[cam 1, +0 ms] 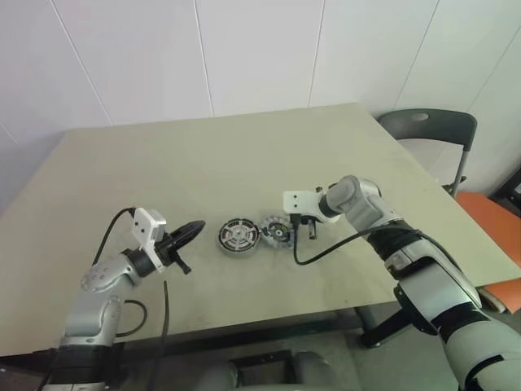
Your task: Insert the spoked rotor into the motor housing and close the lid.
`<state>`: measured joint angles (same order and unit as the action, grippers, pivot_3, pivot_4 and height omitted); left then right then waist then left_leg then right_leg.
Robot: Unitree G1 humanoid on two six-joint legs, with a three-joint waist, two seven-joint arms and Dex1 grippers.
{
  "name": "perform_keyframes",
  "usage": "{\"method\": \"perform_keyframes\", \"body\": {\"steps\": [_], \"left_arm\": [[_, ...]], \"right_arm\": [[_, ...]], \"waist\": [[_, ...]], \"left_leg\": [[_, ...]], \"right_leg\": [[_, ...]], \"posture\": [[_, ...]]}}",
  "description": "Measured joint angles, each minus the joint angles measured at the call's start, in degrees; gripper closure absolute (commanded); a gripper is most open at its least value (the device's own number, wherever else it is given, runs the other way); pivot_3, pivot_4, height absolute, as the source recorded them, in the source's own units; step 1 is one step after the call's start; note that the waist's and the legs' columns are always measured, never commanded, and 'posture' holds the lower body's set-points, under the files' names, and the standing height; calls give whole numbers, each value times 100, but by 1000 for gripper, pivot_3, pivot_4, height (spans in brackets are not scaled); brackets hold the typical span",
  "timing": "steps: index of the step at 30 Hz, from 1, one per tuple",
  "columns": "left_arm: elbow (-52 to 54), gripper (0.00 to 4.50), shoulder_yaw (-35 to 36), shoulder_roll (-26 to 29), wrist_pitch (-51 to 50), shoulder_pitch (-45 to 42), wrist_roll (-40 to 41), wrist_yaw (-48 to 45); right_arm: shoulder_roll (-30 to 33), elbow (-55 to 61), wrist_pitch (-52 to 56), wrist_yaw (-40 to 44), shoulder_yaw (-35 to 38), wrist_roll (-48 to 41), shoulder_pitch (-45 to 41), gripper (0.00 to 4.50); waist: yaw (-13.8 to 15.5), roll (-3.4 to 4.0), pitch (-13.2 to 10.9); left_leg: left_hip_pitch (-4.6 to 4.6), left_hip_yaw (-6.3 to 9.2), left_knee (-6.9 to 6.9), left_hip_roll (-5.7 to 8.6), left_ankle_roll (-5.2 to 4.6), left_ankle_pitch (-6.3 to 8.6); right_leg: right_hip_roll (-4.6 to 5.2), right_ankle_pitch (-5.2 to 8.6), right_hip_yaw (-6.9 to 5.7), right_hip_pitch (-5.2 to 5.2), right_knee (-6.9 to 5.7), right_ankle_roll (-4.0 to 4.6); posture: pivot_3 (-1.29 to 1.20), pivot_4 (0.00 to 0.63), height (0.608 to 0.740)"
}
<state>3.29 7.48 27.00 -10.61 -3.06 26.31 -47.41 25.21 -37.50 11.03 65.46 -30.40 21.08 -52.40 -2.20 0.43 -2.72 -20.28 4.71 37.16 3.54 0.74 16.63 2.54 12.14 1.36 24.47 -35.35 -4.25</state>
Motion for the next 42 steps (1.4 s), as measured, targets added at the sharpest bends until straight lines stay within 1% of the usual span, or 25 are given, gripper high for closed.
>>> {"method": "perform_keyframes", "body": {"steps": [5,8,13,17,24,29,33,35,37,42], "left_arm": [[-30,4500,0,0,14,0,-51,2],[-32,4500,0,-2,15,0,-70,2],[-38,4500,-19,-21,10,-34,-82,-4],[-52,4500,-223,-62,-4,-234,-105,-61],[-227,4500,-470,-120,-4,-442,-221,-147],[-381,4500,-651,-143,9,-612,-409,-131],[-674,4500,-897,-166,76,-662,-733,-100],[-816,4500,-1067,-213,104,-661,-891,-115],[-968,4500,-1192,-252,160,-666,-1044,-119],[-1142,4500,-1274,-315,410,-749,-1240,-57]], "right_arm": [[15,521,468,331,159,-121,256,4457],[-86,562,723,344,245,-216,296,4457],[-618,-3,882,-202,672,-452,208,4457],[-977,-449,1050,-542,1034,-773,-20,4457],[-1043,-761,1090,-706,1164,-931,-212,4457],[-907,-827,397,-1324,1114,-722,-216,4457],[-669,-924,-40,-1463,981,-525,-243,4457],[-557,-933,-150,-1381,892,-435,-247,4457],[-390,-864,-180,-1070,739,-380,-223,4457],[115,-233,-86,-322,507,-305,85,4457]], "waist": [[-12,-2,1],[-36,-3,2],[-39,-7,4],[-34,-6,4],[-1,-7,4],[-8,-7,4],[-9,-7,4],[-10,-8,5],[-11,-8,5],[20,-8,5]], "left_leg": [[2,0,-2,-2,0,0],[6,-1,-1,-3,0,0],[17,-1,-1,-11,9,-5],[18,-2,1,-10,21,-13],[9,0,1,-2,21,-13],[8,0,0,-2,21,-13],[9,-2,1,-1,21,-14],[8,-2,1,-1,20,-14],[7,-1,1,-2,20,-14],[15,-1,10,-2,19,-14]], "right_leg": [[-1,0,0,0,0,0],[-3,-1,0,0,-6,1],[-15,-7,2,-2,-16,12],[-14,-10,3,-4,-19,16],[-5,-10,1,-3,-12,15],[-6,-11,1,-1,-13,14],[-6,-11,2,-1,-14,15],[-7,-11,2,-1,-14,14],[-8,-11,2,-1,-14,14],[-7,-10,1,-10,-19,14]], "posture": [[0,0,740],[0,0,740],[0,0,740],[0,0,740],[0,0,740],[0,0,740],[0,0,740],[0,0,740],[0,0,740],[0,0,740]]}}
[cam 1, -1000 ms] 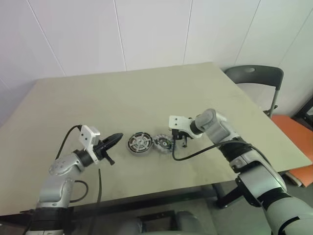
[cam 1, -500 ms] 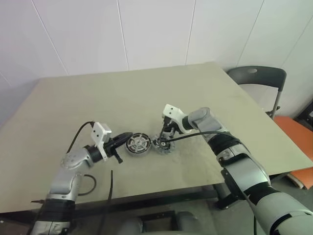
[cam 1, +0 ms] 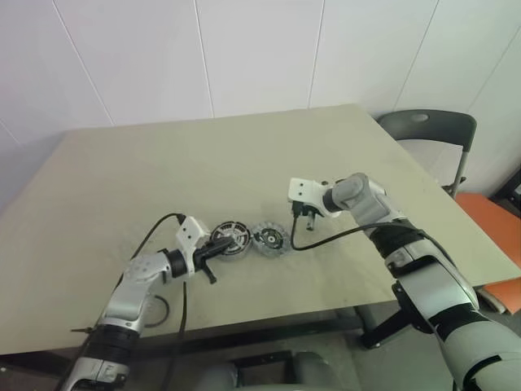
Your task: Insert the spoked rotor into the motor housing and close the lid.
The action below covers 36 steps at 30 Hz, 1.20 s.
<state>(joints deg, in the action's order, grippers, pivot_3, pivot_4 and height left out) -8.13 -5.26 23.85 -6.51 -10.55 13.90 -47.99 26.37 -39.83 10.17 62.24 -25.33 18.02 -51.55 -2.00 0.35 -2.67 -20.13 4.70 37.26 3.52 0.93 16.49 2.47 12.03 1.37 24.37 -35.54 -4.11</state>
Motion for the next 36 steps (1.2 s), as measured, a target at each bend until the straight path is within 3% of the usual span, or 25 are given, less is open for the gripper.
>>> {"method": "perform_keyframes", "body": {"steps": [6,17,23,31,36], "left_arm": [[-238,4500,-29,-67,139,-97,-188,121],[-291,4500,-32,-94,233,-98,-210,177],[-292,4500,-31,-100,239,-100,-207,178],[-292,4500,-30,-181,251,-108,-189,175],[-292,4500,147,-311,204,-194,-64,349]], "right_arm": [[233,912,336,620,-150,76,533,4457],[-17,3011,1943,1187,-63,-853,1032,4457],[-303,2712,2053,407,160,-1014,896,4457],[-862,2619,1921,-320,1032,-1741,592,4457],[-943,2984,3148,-314,1142,-2350,753,4457]], "waist": [[20,2,-3],[14,-1,-2],[26,0,-2],[107,-1,-2],[144,-2,-2]], "left_leg": [[86,0,8,-8,-1,0],[86,6,18,-14,-1,-1],[83,6,16,-14,-1,0],[78,7,7,-15,-1,0],[68,12,7,-15,-1,0]], "right_leg": [[-13,27,0,-91,-1,-4],[-13,18,-7,-97,-1,-22],[-13,18,-8,-92,1,-21],[-13,16,-8,-88,9,-22],[-9,15,-9,-83,16,-20]], "posture": [[0,0,740],[0,0,740],[0,0,740],[0,0,740],[0,0,740]]}}
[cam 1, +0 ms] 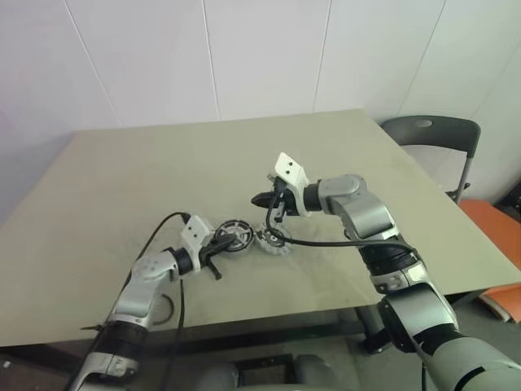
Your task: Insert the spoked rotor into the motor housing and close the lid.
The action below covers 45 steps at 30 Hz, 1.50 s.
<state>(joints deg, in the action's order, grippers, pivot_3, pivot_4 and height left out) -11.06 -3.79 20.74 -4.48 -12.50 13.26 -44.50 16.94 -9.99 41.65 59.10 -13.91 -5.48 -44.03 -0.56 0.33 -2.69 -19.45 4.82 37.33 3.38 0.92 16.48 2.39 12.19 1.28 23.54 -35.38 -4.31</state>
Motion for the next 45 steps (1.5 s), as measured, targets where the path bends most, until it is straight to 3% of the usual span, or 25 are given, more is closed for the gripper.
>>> {"method": "perform_keyframes", "body": {"steps": [10,18,23,33,45], "left_arm": [[-16,4500,232,-73,-6,-173,48,98],[-344,4500,237,-281,291,-532,-62,248],[-552,4500,221,-403,397,-874,-137,229],[-647,4500,52,-464,395,-899,-145,37],[-543,4500,-200,-51,-155,-703,-148,-536]], "right_arm": [[1639,1877,2122,963,-568,-1163,743,4457],[2184,1934,1780,269,-1664,-576,1189,4457],[2092,1826,1286,65,-1835,-369,1182,4457],[1695,1327,767,-515,-1677,-202,1144,4457],[1550,846,286,-937,-1565,103,1026,4457]], "waist": [[66,-9,-6],[133,-29,-18],[89,-76,-8],[-20,-82,-10],[-2,-81,-12]], "left_leg": [[-7,-3,-17,7,-10,8],[-11,-6,-9,11,-10,8],[9,-6,-7,2,-10,8],[13,-7,3,-11,-9,8],[0,-11,-6,-5,-10,8]], "right_leg": [[12,9,-10,0,29,-15],[14,17,-14,-5,36,-9],[4,13,-14,-23,37,-16],[7,16,-37,-25,27,-5],[17,15,-35,-11,35,-4]], "posture": [[0,0,740],[0,0,740],[0,0,740],[0,0,740],[0,0,740]]}}
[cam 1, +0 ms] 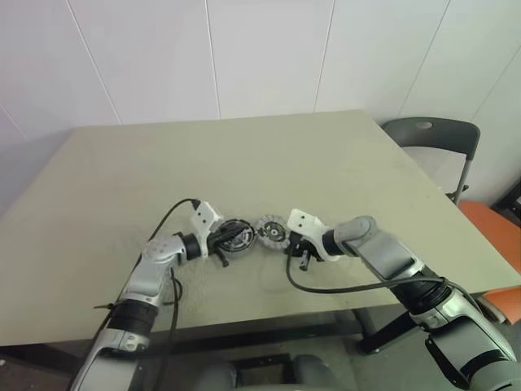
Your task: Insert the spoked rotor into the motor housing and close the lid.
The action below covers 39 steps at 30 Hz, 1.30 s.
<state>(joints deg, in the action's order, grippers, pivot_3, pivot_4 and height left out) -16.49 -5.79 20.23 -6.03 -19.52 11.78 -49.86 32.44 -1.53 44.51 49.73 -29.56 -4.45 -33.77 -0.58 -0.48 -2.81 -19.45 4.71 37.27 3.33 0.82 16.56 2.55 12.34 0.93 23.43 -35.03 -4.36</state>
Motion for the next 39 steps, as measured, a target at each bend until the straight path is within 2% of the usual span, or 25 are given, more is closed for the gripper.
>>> {"method": "perform_keyframes", "body": {"steps": [7,20,28,39], "left_arm": [[-4,4500,-1,51,0,40,-1,14],[-19,4500,-12,45,3,45,-2,35],[-27,4500,-16,30,5,44,-3,35],[-49,4500,-15,32,32,44,-4,46]], "right_arm": [[-34,-112,-367,-129,76,254,3,4457],[-525,-562,-885,-421,633,364,-86,4457],[-1037,-695,-899,-674,901,346,-238,4457],[-1334,-991,-825,-871,1090,313,-349,4457]], "waist": [[-4,2,-2],[-13,4,-5],[-7,6,-6],[-3,9,-7]], "left_leg": [[-5,-1,-11,0,0,0],[-5,-1,-17,-2,0,0],[-4,-1,-16,-1,0,0],[-7,1,-17,5,0,0]], "right_leg": [[0,-10,1,8,5,-18],[-2,-11,3,13,3,-16],[-2,-12,4,13,-1,-16],[5,-13,7,14,1,-13]], "posture": [[0,0,740],[0,0,740],[0,0,740],[0,0,740]]}}
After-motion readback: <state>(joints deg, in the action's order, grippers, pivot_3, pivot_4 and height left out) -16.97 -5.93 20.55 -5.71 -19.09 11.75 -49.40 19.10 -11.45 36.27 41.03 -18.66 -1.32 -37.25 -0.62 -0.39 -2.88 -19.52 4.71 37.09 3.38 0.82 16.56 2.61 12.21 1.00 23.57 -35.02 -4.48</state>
